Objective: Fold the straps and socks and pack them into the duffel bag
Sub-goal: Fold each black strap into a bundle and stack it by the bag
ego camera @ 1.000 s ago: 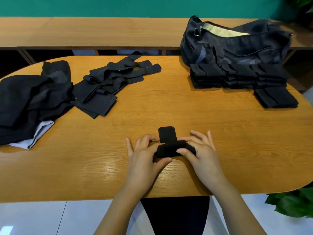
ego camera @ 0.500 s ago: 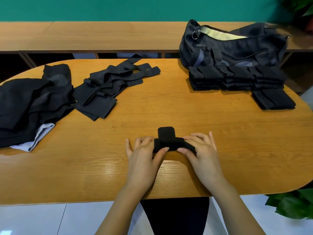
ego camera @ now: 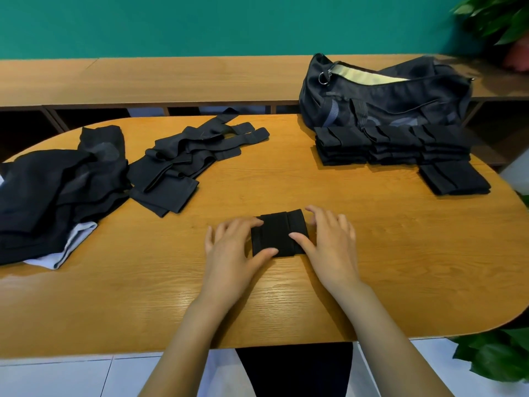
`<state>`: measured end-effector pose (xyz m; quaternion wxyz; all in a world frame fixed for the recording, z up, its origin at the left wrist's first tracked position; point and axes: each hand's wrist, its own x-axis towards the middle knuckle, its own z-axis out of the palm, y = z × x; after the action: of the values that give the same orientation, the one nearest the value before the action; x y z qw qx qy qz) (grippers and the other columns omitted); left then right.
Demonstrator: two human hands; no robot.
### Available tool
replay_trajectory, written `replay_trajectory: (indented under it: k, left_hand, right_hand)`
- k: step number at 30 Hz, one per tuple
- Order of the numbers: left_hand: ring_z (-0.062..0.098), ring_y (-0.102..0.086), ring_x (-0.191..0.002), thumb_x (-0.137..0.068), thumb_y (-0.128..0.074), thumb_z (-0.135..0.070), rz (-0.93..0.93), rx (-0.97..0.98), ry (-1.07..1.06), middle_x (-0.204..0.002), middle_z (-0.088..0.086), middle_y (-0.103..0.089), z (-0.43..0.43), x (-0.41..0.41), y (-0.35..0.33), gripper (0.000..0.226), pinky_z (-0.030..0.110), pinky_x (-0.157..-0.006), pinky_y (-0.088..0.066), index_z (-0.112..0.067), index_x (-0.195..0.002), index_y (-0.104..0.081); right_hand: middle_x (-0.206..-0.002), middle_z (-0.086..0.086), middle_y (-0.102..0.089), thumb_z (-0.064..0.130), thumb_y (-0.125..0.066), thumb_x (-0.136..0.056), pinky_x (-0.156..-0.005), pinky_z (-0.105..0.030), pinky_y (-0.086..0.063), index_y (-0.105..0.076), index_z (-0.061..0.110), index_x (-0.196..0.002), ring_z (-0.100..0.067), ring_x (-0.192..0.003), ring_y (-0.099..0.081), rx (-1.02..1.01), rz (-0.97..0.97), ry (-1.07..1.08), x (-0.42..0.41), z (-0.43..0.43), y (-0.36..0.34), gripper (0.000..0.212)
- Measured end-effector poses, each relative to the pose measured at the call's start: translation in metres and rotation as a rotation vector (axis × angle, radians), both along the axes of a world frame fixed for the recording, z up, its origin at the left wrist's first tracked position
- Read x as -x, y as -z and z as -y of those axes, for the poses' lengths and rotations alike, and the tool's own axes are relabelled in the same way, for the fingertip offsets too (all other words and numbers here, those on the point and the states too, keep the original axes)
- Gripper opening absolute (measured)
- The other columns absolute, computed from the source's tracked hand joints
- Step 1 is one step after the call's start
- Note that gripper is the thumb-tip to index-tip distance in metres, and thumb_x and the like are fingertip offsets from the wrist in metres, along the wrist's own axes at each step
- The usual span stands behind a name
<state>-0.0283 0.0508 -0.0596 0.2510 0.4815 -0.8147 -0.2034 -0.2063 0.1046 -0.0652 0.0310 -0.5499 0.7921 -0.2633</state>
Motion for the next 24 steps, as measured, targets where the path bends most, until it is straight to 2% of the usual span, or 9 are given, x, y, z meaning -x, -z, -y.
replay_trajectory:
  k: [2, 5, 7, 10, 12, 17, 21, 23, 24]
  left_hand:
    - [0.006, -0.026, -0.137, -0.081, -0.065, -0.054, 0.06, -0.036, 0.08, -0.136, -0.022, -0.048, 0.002, -0.004, 0.001, 0.053, 0.053, -0.119, -0.002, -0.037, -0.13, -0.053]
    - [0.007, -0.021, -0.141, -0.087, -0.056, -0.055, 0.114, -0.027, 0.103, -0.14, -0.024, -0.045, 0.003, 0.0, 0.003, 0.049, 0.052, -0.118, 0.006, -0.039, -0.132, -0.053]
    - [0.007, -0.022, -0.141, -0.09, -0.039, -0.06, 0.109, -0.041, 0.111, -0.14, -0.024, -0.045, 0.002, 0.009, 0.002, 0.05, 0.052, -0.117, 0.009, -0.039, -0.133, -0.053]
    - [0.007, -0.021, -0.141, -0.088, -0.009, -0.065, 0.066, -0.1, 0.148, -0.144, -0.023, -0.043, 0.001, 0.027, 0.0, 0.069, 0.05, -0.116, 0.014, -0.039, -0.136, -0.051]
    - [0.008, -0.018, -0.143, -0.086, -0.004, -0.066, 0.071, -0.152, 0.175, -0.148, -0.022, -0.039, 0.003, 0.039, -0.001, 0.074, 0.051, -0.116, 0.015, -0.038, -0.14, -0.046]
    - [0.011, -0.012, -0.146, -0.095, -0.04, -0.056, 0.306, -0.051, 0.252, -0.154, -0.022, -0.028, 0.008, 0.063, -0.003, 0.054, 0.056, -0.115, 0.015, -0.04, -0.146, -0.034]
    - [0.01, -0.02, -0.144, -0.1, -0.032, -0.051, 0.36, 0.074, 0.25, -0.151, -0.02, -0.035, 0.01, 0.083, -0.004, 0.045, 0.055, -0.116, 0.012, -0.039, -0.143, -0.041]
    - [0.008, -0.023, -0.141, -0.102, -0.03, -0.048, 0.309, 0.055, 0.234, -0.148, -0.02, -0.04, 0.013, 0.092, -0.004, 0.042, 0.053, -0.117, 0.01, -0.039, -0.14, -0.046]
    - [0.008, -0.025, -0.14, -0.102, -0.031, -0.047, 0.275, 0.037, 0.232, -0.147, -0.021, -0.042, 0.014, 0.097, -0.004, 0.041, 0.051, -0.117, 0.01, -0.04, -0.138, -0.048]
  right_hand:
    - [-0.125, 0.01, -0.054, 0.051, -0.051, -0.093, -0.108, -0.039, -0.033, -0.043, 0.027, -0.14, -0.013, -0.119, -0.041, 0.014, -0.024, -0.013, 0.002, -0.005, -0.001, 0.054]
    - [-0.132, 0.011, -0.053, 0.052, -0.036, -0.097, -0.104, -0.033, -0.03, -0.045, 0.028, -0.14, -0.009, -0.123, -0.037, 0.041, -0.016, -0.063, -0.002, -0.016, -0.008, 0.05]
    - [-0.136, 0.014, -0.052, 0.058, -0.021, -0.097, -0.106, -0.031, -0.029, -0.044, 0.03, -0.142, -0.006, -0.126, -0.038, 0.011, -0.028, -0.134, -0.007, -0.021, -0.013, 0.057]
    - [-0.145, 0.019, -0.042, 0.066, 0.006, -0.09, -0.115, -0.032, -0.021, -0.034, 0.037, -0.147, -0.003, -0.135, -0.031, -0.126, -0.083, -0.221, -0.007, -0.025, -0.01, 0.075]
    - [-0.152, 0.02, -0.032, 0.071, 0.021, -0.081, -0.119, -0.035, -0.012, -0.029, 0.04, -0.149, -0.003, -0.141, -0.022, -0.198, -0.092, -0.213, 0.002, -0.026, -0.004, 0.09]
    - [-0.156, 0.019, -0.028, 0.068, 0.012, -0.085, -0.12, -0.038, 0.001, -0.03, 0.038, -0.149, -0.001, -0.144, -0.017, -0.229, -0.121, -0.16, 0.031, -0.029, -0.005, 0.083]
    - [-0.151, 0.016, -0.037, 0.061, -0.016, -0.094, -0.119, -0.029, 0.008, -0.047, 0.032, -0.134, 0.001, -0.144, -0.02, -0.189, -0.07, -0.173, 0.052, -0.036, -0.012, 0.059]
    - [-0.157, 0.017, -0.024, 0.062, -0.012, -0.094, -0.117, -0.029, 0.015, -0.056, 0.033, -0.126, -0.002, -0.147, -0.007, -0.179, -0.141, -0.206, 0.061, -0.04, -0.011, 0.062]
    - [-0.159, 0.016, -0.018, 0.064, -0.006, -0.094, -0.117, -0.031, 0.016, -0.057, 0.032, -0.129, -0.004, -0.148, -0.003, -0.183, -0.194, -0.213, 0.064, -0.04, -0.009, 0.07]
